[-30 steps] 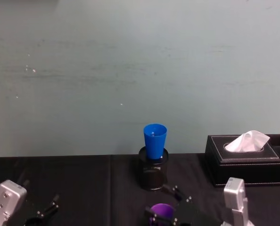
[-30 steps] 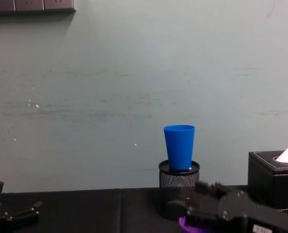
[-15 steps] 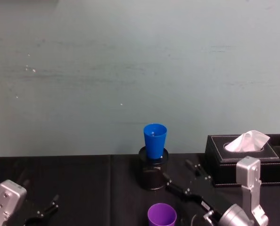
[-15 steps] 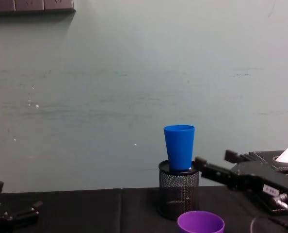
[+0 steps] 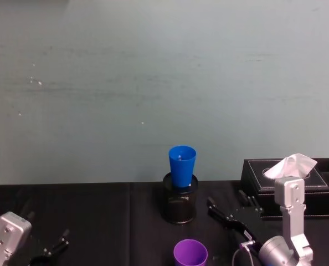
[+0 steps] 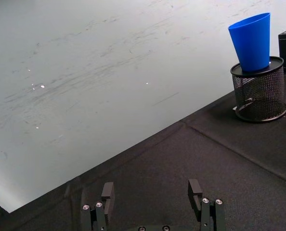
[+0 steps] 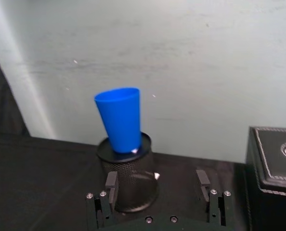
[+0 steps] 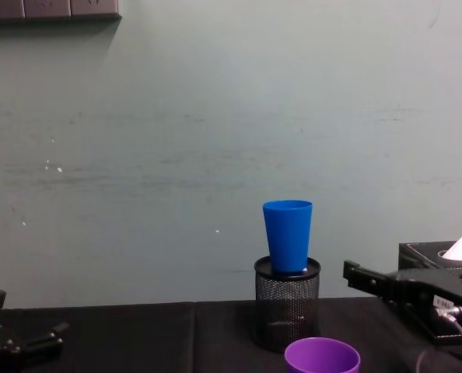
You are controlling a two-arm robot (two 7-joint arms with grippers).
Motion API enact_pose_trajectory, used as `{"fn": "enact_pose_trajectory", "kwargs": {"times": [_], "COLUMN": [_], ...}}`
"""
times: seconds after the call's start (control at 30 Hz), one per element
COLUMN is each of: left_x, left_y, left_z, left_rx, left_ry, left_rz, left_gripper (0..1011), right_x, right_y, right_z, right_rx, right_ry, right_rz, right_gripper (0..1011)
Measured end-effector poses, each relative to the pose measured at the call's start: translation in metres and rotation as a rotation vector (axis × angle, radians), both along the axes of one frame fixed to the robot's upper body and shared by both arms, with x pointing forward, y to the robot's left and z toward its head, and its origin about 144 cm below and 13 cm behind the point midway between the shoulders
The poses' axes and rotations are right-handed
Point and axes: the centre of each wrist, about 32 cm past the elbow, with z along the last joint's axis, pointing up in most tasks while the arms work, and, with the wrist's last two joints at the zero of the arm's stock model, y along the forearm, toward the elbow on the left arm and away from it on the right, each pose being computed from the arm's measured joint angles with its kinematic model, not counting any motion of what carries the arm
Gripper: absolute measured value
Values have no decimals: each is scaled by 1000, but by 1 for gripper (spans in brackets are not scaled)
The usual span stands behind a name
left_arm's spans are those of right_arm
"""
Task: Pick up one cup with a gripper and tap it against the other cup.
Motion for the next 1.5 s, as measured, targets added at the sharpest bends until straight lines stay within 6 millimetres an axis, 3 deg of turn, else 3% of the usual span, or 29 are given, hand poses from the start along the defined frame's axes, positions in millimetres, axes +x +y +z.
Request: {"fn": "enact_pose_trajectory", "kwargs": {"times": [0.5, 1.5], "left_x": [0, 0], "left_y": [0, 0], "left_z": [0, 0], "left_rx": [0, 0], "left_ry": [0, 0], "left_rz": [0, 0], "left_gripper": [1000, 1000], "right_x": [0, 1], "right_y": [0, 1], "right_z": [-11, -9], "right_rx": [-32, -33], "right_ry": [52, 50], "right_rz": [-27, -34], "right_gripper": [1003, 1003]}}
